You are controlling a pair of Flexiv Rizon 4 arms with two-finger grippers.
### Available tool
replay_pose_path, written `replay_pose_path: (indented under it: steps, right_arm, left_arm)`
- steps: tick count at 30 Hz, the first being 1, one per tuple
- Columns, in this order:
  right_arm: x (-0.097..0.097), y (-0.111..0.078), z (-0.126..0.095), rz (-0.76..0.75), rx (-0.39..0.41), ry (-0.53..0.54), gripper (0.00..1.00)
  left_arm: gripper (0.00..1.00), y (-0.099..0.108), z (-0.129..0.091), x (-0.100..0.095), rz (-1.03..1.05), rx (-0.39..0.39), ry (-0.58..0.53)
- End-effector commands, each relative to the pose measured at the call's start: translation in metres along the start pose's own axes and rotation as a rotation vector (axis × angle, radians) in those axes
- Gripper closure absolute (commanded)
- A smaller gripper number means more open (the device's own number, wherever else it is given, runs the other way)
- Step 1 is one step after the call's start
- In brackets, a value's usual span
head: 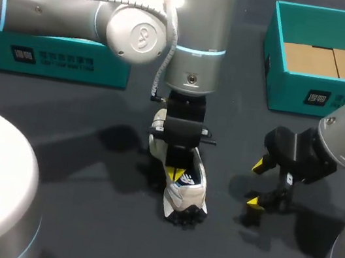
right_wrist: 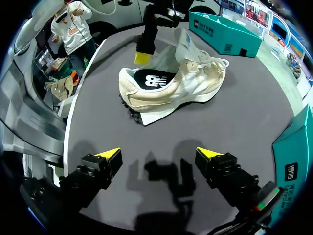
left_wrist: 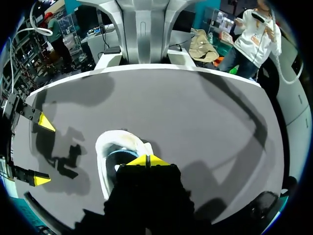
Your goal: Take the shoe out of the shoebox, open the shoe tongue, remove and reinsert the insole, then place the shoe into the shoebox
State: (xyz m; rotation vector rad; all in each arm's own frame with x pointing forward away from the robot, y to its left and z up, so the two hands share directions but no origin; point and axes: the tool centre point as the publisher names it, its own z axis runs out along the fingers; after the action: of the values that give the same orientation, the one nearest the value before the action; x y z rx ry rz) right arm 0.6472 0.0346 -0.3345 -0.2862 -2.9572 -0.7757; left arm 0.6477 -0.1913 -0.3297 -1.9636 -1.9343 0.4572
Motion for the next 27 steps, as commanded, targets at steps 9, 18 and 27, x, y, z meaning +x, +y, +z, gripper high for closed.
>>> replay_pose_path:
  steps: [9, 18, 27]
  right_arm:
    - [0.001, 0.0, 0.0, 0.0, 0.001, -0.003, 0.0]
    - [0.001, 0.0, 0.0, 0.0, 0.001, -0.003, 0.0]
    - [0.001, 0.0, 0.0, 0.0, 0.001, -0.003, 0.0]
  left_arm:
    - [1.0, 0.016, 0.021, -0.012, -0.027, 0.016, 0.002]
    - [1.0, 0.0, 0.004, -0.018, 0.015, 0.027, -0.086]
    - [1.0, 0.004, 0.04, -0.04, -0.003, 0.025, -0.123]
